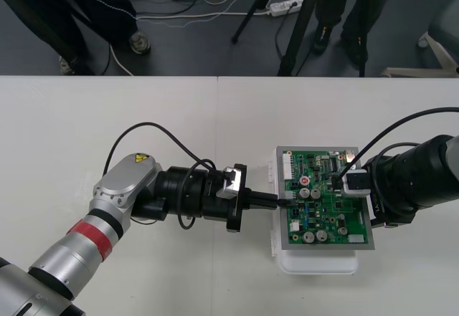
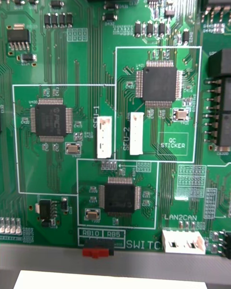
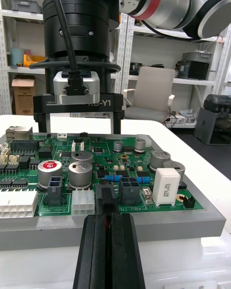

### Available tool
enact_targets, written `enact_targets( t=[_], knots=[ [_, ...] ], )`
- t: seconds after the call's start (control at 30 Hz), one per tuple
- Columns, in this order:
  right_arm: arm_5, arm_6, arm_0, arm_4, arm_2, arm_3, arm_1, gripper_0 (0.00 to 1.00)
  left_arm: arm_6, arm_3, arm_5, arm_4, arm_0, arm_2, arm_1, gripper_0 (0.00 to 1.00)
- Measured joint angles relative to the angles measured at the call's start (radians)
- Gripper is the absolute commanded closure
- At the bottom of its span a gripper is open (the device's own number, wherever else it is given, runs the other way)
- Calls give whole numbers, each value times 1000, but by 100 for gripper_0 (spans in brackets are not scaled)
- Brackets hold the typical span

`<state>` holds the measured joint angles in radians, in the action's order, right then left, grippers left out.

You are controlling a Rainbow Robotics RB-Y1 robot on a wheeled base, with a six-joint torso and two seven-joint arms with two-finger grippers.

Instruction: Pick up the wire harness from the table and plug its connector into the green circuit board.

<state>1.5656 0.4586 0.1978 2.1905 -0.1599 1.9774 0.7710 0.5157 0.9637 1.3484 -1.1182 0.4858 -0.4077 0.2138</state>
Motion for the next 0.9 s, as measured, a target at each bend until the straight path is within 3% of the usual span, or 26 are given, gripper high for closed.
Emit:
enact_targets(
  t=[0.8,0.83,0.87,0.9],
  knots=[
    [1,0,0,0,0,0,0,0,0,0,0,-2,0,0,0,99],
    [1,0,0,0,0,0,0,0,0,0,0,-2,0,0,0,93],
    [1,0,0,0,0,0,0,0,0,0,0,-2,0,0,1,64],
    [1,0,0,0,0,0,0,0,0,0,-1,-2,0,0,1,51]
  ],
)
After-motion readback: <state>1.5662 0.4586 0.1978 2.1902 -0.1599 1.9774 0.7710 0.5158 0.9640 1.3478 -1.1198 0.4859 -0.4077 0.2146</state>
